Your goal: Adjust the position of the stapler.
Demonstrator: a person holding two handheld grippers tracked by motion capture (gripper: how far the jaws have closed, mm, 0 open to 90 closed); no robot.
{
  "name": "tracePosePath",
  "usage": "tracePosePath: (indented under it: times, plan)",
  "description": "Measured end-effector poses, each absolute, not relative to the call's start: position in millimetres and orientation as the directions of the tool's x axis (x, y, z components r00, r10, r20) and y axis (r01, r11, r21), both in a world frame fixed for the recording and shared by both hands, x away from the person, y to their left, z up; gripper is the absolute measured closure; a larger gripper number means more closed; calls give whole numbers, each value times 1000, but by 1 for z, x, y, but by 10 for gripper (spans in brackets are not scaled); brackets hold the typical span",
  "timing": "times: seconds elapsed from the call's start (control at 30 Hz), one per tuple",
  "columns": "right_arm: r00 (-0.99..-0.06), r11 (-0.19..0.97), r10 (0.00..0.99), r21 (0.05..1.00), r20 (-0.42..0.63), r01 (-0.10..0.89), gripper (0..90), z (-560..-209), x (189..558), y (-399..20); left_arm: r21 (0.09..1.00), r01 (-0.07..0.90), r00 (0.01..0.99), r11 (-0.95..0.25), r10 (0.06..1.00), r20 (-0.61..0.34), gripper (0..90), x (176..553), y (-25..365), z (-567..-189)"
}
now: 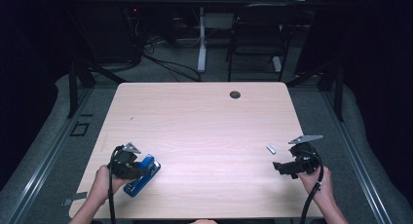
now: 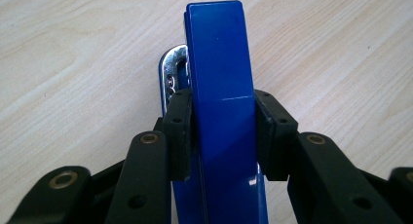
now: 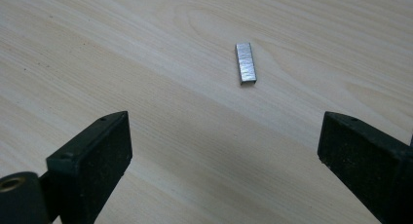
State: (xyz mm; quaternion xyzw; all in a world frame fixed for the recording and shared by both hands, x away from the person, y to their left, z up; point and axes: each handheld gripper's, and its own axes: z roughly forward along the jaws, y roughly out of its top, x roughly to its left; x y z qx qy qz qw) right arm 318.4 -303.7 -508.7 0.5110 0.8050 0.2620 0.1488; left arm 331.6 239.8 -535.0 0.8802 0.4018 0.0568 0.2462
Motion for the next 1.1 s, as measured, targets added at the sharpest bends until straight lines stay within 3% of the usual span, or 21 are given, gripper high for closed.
tracePosePath:
  times: [0.67, 1.1]
  plan:
    - [-446, 356, 895, 557, 29, 750, 53, -512, 320, -301, 496, 599, 744, -629, 666, -54, 649, 339, 227, -535]
    - [-461, 367, 887, 550, 36, 750, 45, -513, 321, -300, 514, 564, 781, -646, 619, -79, 654, 351, 216, -538]
